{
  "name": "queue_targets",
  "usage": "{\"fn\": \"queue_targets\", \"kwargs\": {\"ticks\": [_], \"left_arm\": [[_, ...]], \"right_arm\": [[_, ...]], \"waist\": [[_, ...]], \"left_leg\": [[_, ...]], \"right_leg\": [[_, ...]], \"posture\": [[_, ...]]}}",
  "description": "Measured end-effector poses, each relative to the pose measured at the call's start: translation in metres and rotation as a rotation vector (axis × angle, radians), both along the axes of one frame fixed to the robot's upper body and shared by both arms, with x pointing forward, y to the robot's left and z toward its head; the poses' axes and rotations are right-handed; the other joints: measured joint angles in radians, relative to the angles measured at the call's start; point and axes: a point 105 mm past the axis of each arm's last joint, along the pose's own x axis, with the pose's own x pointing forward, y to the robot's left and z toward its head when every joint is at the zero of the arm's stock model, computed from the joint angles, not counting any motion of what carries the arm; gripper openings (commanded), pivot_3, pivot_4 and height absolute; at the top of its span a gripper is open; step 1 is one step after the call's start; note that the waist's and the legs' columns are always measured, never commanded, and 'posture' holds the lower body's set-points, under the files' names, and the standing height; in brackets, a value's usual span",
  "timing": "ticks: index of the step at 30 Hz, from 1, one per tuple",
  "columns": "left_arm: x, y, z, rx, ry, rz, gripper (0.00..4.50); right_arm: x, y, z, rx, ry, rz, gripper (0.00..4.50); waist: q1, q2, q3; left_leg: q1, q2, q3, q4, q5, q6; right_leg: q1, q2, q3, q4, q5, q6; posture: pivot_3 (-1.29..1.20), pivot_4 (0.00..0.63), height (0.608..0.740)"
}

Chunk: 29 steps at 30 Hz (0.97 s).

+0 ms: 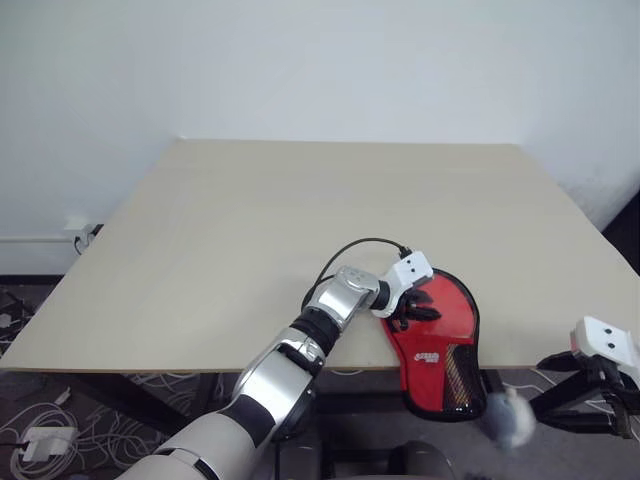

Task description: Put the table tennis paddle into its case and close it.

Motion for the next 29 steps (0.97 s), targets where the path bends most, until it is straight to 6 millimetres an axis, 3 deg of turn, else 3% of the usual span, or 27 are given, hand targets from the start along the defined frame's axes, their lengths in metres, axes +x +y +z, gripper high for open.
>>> {"fn": "queue_targets", "kwargs": {"ticks": [5,10,15,20,23,26,29], "left_arm": [[0.006,0.008,0.001,0.001,0.0,0.025,1.89],[0.02,0.039,0.006,0.004,0.0,0.068,1.89],[0.03,0.103,0.022,-0.013,0.047,0.131,1.89],[0.042,0.193,0.054,-0.011,0.027,0.302,1.89],[0.036,0.246,0.072,-0.018,0.029,0.393,1.89],[0.021,0.272,0.063,0.013,0.075,0.435,1.89],[0.006,0.277,0.05,-0.004,0.154,0.454,1.89]], "right_arm": [[0.02,0.008,0.021,0.062,-0.088,-0.015,4.48],[0.066,0.022,0.055,0.251,-0.302,-0.128,4.48],[0.099,0.041,0.058,0.382,-0.381,-0.216,4.48],[0.112,0.061,0.045,0.437,-0.349,-0.221,4.48],[0.115,0.074,0.035,0.458,-0.313,-0.199,4.48],[0.117,0.074,0.027,0.446,-0.29,-0.198,4.48],[0.12,0.074,0.024,0.441,-0.288,-0.198,4.48]], "waist": [[-0.001,0.0,0.0],[-0.007,0.0,0.0],[-0.011,0.003,0.003],[-0.009,0.004,0.006],[-0.01,0.005,0.006],[-0.003,0.005,0.007],[0.0,0.005,0.007]], "left_leg": [[0.0,0.0,0.0,0.0,0.0,0.0],[-0.001,0.0,0.0,-0.001,0.0,0.0],[-0.002,0.001,0.001,-0.002,0.001,-0.001],[-0.003,0.0,0.002,-0.001,0.003,-0.005],[-0.003,-0.001,0.002,-0.001,0.003,-0.006],[-0.003,-0.003,0.002,-0.001,0.003,-0.006],[-0.003,-0.003,0.002,-0.001,0.003,-0.006]], "right_leg": [[-0.001,0.0,0.0,0.0,0.0,0.0],[-0.003,0.001,-0.001,0.001,0.0,-0.001],[-0.006,0.001,0.001,0.002,0.0,-0.001],[-0.006,0.0,0.001,0.001,0.0,0.0],[-0.006,-0.001,0.001,0.001,0.0,0.001],[-0.006,-0.002,0.001,0.001,-0.001,0.001],[-0.006,-0.002,0.001,0.001,0.0,0.001]], "posture": [[0.0,0.0,0.724],[0.0,0.0,0.724],[0.0,0.0,0.724],[0.0,0.0,0.724],[0.0,0.0,0.724],[0.0,0.0,0.724],[0.0,0.0,0.724]]}}
